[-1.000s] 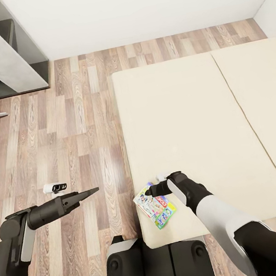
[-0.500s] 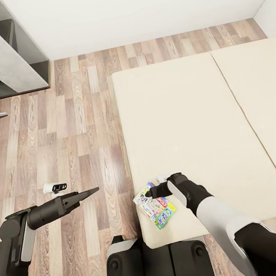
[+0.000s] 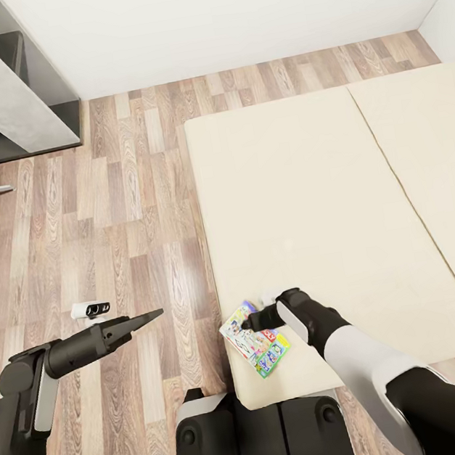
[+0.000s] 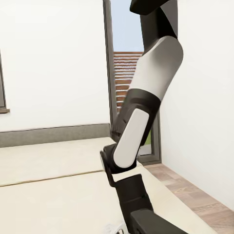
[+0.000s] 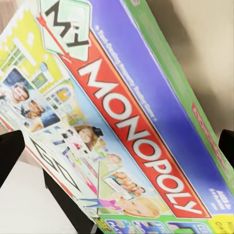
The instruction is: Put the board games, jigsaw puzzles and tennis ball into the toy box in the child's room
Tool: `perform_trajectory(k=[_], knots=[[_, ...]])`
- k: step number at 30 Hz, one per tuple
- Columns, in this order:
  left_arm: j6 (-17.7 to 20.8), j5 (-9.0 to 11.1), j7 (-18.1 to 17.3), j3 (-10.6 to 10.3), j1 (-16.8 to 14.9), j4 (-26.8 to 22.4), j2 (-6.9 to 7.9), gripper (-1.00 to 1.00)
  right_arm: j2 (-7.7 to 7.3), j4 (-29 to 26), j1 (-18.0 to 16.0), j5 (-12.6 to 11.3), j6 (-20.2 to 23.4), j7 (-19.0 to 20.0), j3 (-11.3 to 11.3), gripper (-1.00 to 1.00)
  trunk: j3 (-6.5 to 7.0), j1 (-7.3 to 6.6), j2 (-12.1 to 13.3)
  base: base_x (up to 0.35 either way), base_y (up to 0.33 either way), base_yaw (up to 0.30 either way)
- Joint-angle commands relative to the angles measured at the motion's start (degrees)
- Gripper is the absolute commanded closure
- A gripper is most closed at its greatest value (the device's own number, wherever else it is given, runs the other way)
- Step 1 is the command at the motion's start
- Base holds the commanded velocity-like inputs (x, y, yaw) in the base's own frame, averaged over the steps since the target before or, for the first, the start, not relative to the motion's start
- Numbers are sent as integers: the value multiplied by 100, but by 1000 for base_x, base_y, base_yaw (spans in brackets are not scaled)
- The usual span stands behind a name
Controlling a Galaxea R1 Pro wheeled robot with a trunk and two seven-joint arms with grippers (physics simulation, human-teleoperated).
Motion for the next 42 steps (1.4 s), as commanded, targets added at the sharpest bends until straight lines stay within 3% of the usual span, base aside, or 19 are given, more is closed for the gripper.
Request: perform_trajectory(k=[1,34,42], knots=[[61,-4,-22,0,-1,-3,3,-100,0,34,-3,-20,19,0,12,-100,-6,3,-9,0,0,0],[61,-2,-22,0,-4,-4,3,-100,0,194,14,-16,5,187,29,-100,-6,3,-9,0,0,0],[61,-3,-22,0,-6,-6,3,-100,0,204,14,-13,-25,490,30,-100,-6,3,-9,0,0,0]])
